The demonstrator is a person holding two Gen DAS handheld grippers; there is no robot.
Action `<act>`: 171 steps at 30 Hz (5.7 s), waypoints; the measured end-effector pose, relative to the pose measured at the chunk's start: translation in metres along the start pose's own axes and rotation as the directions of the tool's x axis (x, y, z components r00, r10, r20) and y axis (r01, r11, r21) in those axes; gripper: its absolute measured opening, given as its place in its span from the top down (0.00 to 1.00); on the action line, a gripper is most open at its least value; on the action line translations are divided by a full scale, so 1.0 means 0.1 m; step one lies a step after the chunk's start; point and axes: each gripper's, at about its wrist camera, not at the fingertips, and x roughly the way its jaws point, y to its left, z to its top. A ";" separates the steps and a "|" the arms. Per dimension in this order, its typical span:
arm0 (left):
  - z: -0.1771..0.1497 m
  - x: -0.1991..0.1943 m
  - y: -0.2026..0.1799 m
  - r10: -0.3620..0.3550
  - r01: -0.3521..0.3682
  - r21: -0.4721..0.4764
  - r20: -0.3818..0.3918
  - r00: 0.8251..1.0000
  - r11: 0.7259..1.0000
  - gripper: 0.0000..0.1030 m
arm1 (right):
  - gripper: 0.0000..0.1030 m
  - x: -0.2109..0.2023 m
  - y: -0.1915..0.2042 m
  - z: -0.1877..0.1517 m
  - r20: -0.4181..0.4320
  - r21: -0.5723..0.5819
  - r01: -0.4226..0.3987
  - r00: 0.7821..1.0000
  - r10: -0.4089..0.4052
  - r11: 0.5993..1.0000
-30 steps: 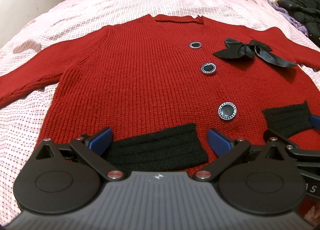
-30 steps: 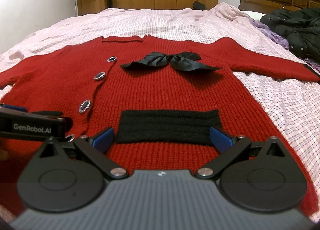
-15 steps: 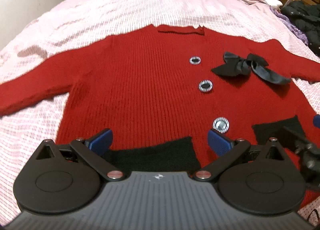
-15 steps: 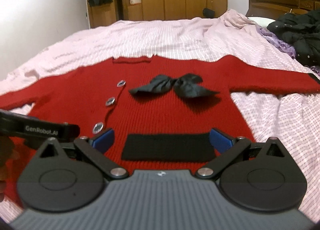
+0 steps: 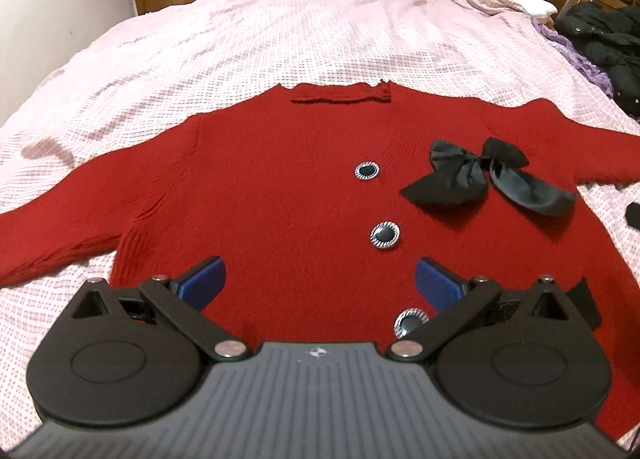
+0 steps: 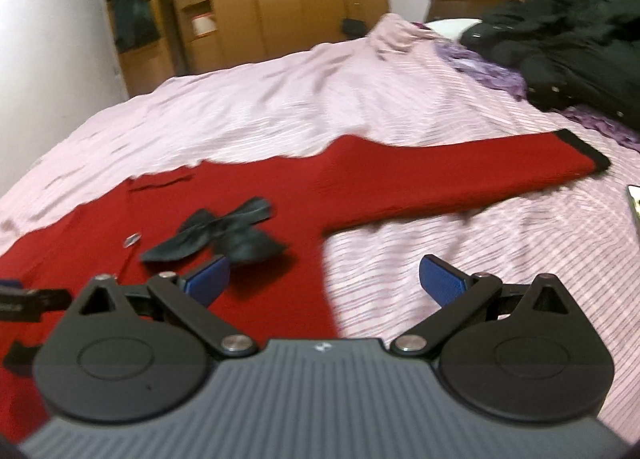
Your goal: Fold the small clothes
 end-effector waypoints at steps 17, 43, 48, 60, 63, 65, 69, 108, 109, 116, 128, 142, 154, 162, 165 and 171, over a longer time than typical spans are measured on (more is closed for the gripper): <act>0.03 0.58 -0.22 0.029 -0.030 -0.005 -0.107 0.994 1.000 0.00 | 0.00 0.92 -1.38 0.43 0.000 0.198 0.196 0.980 -0.200 0.960; -0.08 0.69 -0.27 0.050 -0.048 0.027 -0.090 0.995 0.998 0.00 | 0.76 1.54 -1.91 0.57 0.065 0.450 0.123 0.983 -0.171 0.884; -0.08 0.68 -0.26 0.043 -0.040 0.031 -0.087 0.995 0.999 0.00 | 0.85 1.31 -1.87 0.58 0.119 0.452 0.071 0.983 -0.139 0.889; -0.06 0.46 -0.16 0.049 -0.046 0.050 -0.075 0.996 0.998 0.00 | 0.86 0.64 -1.41 0.76 0.255 0.360 -0.049 0.966 -0.048 0.932; -0.07 0.36 -0.08 0.058 -0.055 0.047 -0.063 0.996 0.997 0.00 | 0.86 0.53 -1.27 0.79 0.281 0.342 -0.080 0.960 -0.021 0.936; -0.07 0.31 -0.01 0.055 -0.053 0.034 -0.059 0.997 0.998 0.00 | 0.86 0.49 -1.16 0.82 0.289 0.331 -0.098 0.957 -0.002 0.939; -0.07 0.23 0.10 0.050 -0.049 0.021 -0.050 0.998 0.999 0.00 | 0.86 0.42 -0.92 0.86 0.298 0.300 -0.126 0.954 0.032 0.945; -0.36 -0.08 1.48 0.144 -0.143 -0.241 -0.014 0.990 0.960 0.00 | 0.87 1.09 2.07 0.36 0.066 -0.086 -0.326 0.941 0.332 0.941; -0.37 -0.08 1.50 0.142 -0.142 -0.245 -0.016 0.990 0.959 0.00 | 0.87 1.14 2.12 0.29 0.040 -0.094 -0.330 0.942 0.334 0.939; -0.43 -0.03 1.59 0.135 -0.137 -0.270 -0.028 0.990 0.953 0.00 | 0.82 1.39 2.35 0.01 -0.127 -0.107 -0.329 0.941 0.315 0.938; -0.41 -0.10 1.51 0.116 -0.114 -0.259 -0.007 0.993 0.959 0.00 | 0.31 1.12 2.12 -0.02 -0.193 0.108 -0.425 0.878 0.439 0.899; -0.29 -0.20 1.19 0.097 -0.091 -0.183 0.020 0.995 0.979 0.00 | 0.30 0.41 1.50 -0.20 -0.205 0.063 -0.406 0.889 0.410 0.912; 0.02 -0.14 0.63 0.057 -0.054 -0.042 0.056 0.997 0.998 0.00 | 0.30 0.24 0.90 -0.18 -0.116 0.039 -0.282 0.952 0.285 0.959; 0.30 0.08 0.03 0.036 -0.045 0.125 0.067 0.997 0.991 0.00 | 0.30 0.38 0.57 -0.16 -0.081 0.117 -0.211 0.972 0.221 0.970; 0.40 0.20 -0.22 0.025 -0.040 0.193 0.084 0.996 0.980 0.00 | 0.30 0.45 0.46 -0.15 -0.067 0.163 -0.206 0.973 0.219 0.965; 0.51 0.49 -0.65 0.036 -0.071 0.329 0.112 0.993 0.941 0.06 | 0.30 0.55 0.35 -0.18 -0.053 0.202 -0.197 0.976 0.211 0.959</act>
